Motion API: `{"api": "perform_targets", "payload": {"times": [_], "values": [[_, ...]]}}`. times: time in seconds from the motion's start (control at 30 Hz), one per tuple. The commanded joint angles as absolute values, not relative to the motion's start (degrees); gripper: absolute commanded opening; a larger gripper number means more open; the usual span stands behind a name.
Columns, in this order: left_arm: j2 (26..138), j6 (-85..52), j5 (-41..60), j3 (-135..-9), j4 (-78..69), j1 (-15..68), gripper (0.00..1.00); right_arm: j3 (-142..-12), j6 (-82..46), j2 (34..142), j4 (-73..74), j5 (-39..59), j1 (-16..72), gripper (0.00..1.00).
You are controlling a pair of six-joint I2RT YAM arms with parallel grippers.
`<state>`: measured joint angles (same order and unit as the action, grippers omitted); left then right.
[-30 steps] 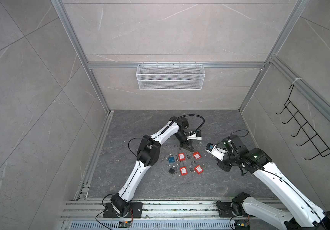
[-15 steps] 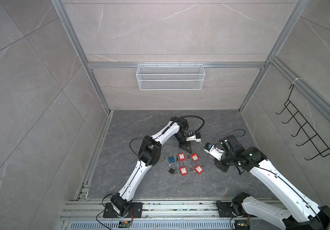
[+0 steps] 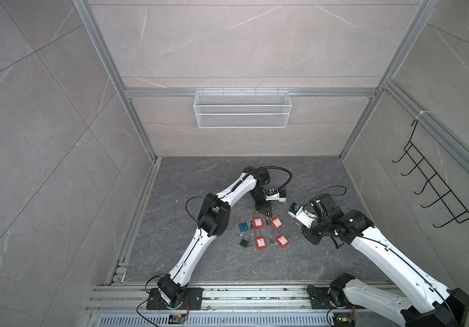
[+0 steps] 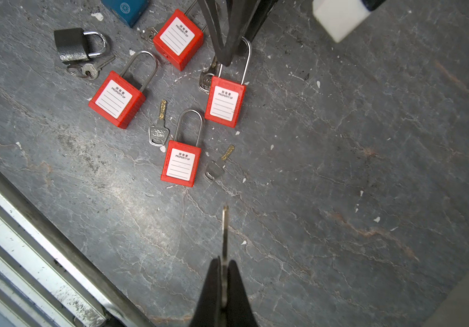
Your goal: Lock with the key
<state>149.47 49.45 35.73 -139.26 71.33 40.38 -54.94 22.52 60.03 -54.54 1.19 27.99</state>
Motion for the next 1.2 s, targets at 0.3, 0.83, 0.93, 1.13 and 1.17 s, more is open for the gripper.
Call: {"api": "perform_targets", "payload": {"times": [0.3,0.83,0.93,1.13,1.17], "values": [[149.5,45.5,33.5,-140.6,60.8,41.2,0.41,-54.6,18.5,61.0,-51.6,1.5,27.9,0.0],[116.3,19.4,34.5,-99.5,16.5,32.0,0.5,-62.3,-4.0,74.9,-50.0,1.6,27.9,0.0],[107.1,16.5,36.1,-87.6,12.2,29.6,0.5,-62.5,-8.2,79.9,-47.4,0.8,27.9,0.01],[86.1,12.1,32.6,-63.7,6.2,24.6,0.5,-61.1,-9.7,88.3,-39.2,-0.5,27.8,0.04],[83.1,12.5,32.2,-61.2,7.0,24.2,0.5,-61.3,-9.7,89.7,-38.7,-0.9,27.8,0.04]]}}
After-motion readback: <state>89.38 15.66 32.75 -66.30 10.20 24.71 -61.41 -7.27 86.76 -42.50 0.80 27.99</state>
